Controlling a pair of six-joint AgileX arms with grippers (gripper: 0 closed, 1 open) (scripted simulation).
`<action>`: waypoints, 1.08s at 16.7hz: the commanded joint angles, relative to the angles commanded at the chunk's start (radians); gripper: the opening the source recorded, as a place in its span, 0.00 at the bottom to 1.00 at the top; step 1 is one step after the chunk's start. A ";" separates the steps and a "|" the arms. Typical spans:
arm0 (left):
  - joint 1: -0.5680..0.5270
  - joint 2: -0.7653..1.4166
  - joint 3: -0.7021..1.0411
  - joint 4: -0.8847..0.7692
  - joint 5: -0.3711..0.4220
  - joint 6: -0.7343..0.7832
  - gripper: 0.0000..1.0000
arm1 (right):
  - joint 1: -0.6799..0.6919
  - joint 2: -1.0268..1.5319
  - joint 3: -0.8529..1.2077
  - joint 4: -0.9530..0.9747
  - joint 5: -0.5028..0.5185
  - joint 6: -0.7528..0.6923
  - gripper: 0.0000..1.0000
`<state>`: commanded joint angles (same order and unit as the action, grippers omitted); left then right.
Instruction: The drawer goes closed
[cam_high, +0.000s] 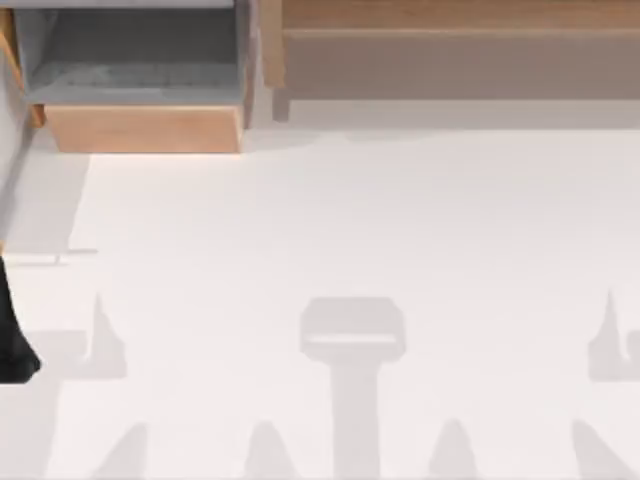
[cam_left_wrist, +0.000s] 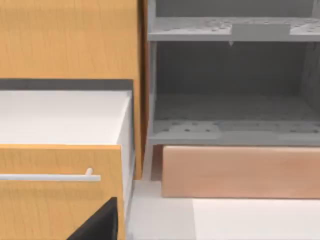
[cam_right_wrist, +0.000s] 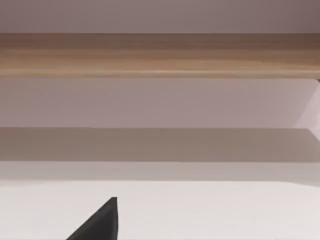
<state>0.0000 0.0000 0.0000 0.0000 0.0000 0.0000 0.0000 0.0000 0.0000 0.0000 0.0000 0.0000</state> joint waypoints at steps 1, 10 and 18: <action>0.000 0.000 0.000 0.000 0.000 0.000 1.00 | 0.000 0.000 0.000 0.000 0.000 0.000 1.00; -0.346 0.379 0.188 0.224 -0.345 0.009 1.00 | 0.000 0.000 0.000 0.000 0.000 0.000 1.00; -0.767 0.886 0.407 0.485 -0.760 0.018 1.00 | 0.000 0.000 0.000 0.000 0.000 0.000 1.00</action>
<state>-0.7665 0.8857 0.4066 0.4847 -0.7602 0.0176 0.0000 0.0000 0.0000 0.0000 0.0000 0.0000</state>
